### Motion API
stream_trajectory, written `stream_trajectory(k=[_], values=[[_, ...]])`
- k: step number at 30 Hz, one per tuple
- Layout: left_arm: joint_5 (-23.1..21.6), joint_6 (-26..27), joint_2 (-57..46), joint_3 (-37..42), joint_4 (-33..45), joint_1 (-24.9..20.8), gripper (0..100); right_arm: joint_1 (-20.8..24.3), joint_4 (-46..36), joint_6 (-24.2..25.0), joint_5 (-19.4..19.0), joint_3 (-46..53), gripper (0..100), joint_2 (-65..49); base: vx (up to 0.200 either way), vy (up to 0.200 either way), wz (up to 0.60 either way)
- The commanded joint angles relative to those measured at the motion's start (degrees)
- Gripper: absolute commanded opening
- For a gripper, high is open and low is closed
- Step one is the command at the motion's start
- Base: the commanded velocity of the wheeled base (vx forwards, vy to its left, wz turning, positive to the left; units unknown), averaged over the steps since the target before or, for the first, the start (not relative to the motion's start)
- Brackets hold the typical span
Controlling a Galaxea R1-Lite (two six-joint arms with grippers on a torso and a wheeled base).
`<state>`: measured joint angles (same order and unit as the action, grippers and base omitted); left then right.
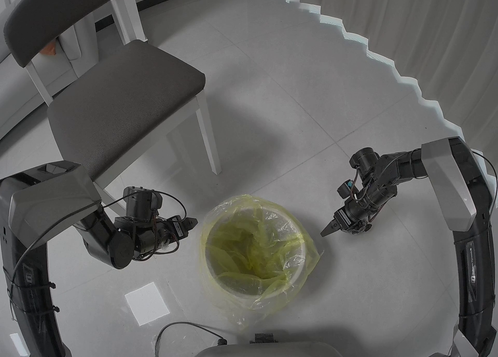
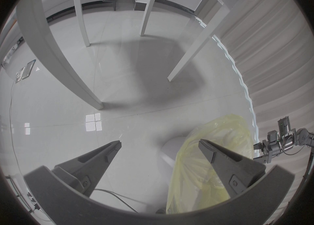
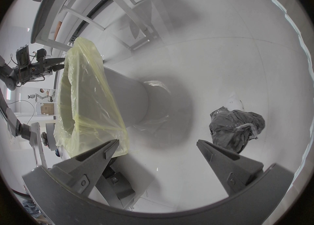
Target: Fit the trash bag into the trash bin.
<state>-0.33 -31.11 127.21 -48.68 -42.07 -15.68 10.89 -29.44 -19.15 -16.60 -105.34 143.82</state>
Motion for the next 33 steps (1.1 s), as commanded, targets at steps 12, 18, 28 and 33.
stream_trajectory(k=[12,18,28,33], values=[[0.07,15.03,-9.26,3.76,-0.73,-1.29,100,-4.47,-0.18,-3.26,0.26,9.89,100,-14.98,0.0,0.0,0.0],[0.07,19.6,-13.48,6.93,-0.65,-2.08,100,-7.9,-0.18,-6.25,1.93,13.58,100,-18.14,0.0,0.0,0.0],[0.07,21.35,-17.17,7.72,-0.29,-2.6,100,-8.6,0.88,-6.16,4.12,13.14,100,-13.31,0.0,0.0,0.0],[0.07,21.35,-18.58,7.9,-0.12,-2.69,100,-8.86,2.28,-6.16,4.47,10.68,100,-10.93,0.0,0.0,0.0]])
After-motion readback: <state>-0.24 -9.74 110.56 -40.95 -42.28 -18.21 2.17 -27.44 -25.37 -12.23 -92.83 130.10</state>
